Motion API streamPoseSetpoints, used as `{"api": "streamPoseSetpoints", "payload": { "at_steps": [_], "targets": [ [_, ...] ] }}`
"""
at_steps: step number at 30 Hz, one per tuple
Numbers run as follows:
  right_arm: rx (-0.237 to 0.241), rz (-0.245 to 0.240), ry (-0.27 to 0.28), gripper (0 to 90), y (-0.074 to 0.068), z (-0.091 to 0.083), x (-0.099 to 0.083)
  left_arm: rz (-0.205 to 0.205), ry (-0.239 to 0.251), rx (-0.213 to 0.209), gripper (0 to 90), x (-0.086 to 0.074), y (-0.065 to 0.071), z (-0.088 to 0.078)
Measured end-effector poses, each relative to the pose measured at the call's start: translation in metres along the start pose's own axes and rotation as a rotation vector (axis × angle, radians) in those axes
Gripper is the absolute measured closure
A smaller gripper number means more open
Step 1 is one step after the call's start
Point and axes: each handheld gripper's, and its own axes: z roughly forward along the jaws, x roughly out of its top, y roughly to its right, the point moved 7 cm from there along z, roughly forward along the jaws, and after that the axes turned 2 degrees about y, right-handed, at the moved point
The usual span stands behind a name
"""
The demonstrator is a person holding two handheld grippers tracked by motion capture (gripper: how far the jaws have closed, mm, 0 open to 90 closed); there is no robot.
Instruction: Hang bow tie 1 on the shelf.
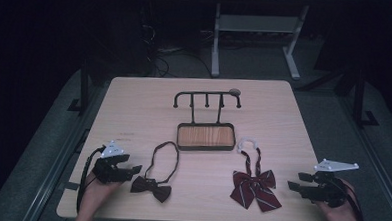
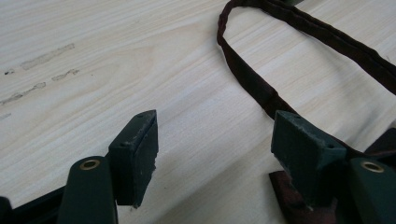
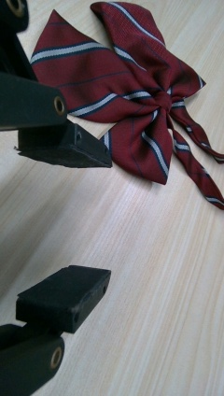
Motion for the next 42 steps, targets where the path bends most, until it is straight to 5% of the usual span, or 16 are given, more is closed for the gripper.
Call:
{"api": "streamPoseSetpoints", "payload": {
  "at_steps": [11,20,29,42],
  "targets": [
    [0.000,-0.023,0.004,38.3,-0.005,0.004,0.004,0.014,-0.003,0.022,29.8,-0.001,0.002,-0.003],
    [0.018,-0.075,-0.048,38.2,-0.019,0.011,0.011,0.050,-0.007,0.043,28.6,0.000,0.005,-0.004],
    [0.062,-0.090,-0.118,39.2,-0.033,0.016,0.033,0.064,0.001,0.053,28.5,0.002,0.007,-0.005],
    [0.032,-0.171,-0.196,40.6,-0.039,0.028,0.067,0.035,0.021,0.059,28.1,0.001,-0.001,-0.011]
  ]
}}
